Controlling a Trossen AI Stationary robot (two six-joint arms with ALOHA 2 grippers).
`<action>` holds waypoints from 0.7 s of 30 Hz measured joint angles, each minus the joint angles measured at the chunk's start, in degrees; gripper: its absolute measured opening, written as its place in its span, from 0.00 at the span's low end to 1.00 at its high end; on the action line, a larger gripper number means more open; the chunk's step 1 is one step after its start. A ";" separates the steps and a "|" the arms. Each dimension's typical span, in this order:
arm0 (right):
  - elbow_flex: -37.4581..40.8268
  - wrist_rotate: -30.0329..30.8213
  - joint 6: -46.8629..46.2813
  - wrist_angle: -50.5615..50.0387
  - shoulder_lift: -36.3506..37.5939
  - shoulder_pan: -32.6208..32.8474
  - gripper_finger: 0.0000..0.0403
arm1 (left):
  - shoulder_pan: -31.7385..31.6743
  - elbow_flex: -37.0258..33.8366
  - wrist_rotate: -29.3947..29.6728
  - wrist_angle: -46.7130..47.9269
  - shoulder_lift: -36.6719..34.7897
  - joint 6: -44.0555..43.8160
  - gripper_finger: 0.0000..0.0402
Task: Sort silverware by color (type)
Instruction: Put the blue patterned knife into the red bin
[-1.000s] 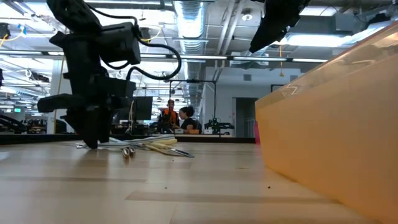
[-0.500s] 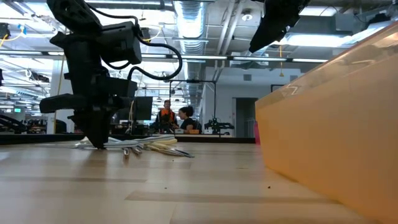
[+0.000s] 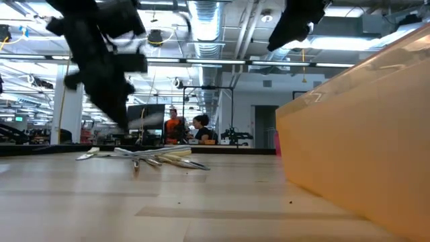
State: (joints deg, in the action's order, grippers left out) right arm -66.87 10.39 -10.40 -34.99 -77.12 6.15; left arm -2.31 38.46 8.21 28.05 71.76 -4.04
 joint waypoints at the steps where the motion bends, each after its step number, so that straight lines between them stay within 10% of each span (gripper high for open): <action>1: 0.00 0.02 0.16 1.02 0.00 0.26 0.38 | 0.00 0.00 -0.08 -1.15 -2.50 -0.79 0.03; 12: 1.89 0.24 5.00 24.68 -0.74 0.40 0.38 | 0.11 0.11 -5.99 -28.86 -23.56 -2.24 0.03; 21: 1.71 -0.08 13.71 53.04 -8.85 1.46 0.38 | 3.13 0.30 -9.39 -46.19 -23.77 1.13 0.03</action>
State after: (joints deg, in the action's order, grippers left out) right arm -65.16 10.31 3.30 18.05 -85.97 7.61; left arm 0.83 38.76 -1.19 -18.15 47.99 -2.92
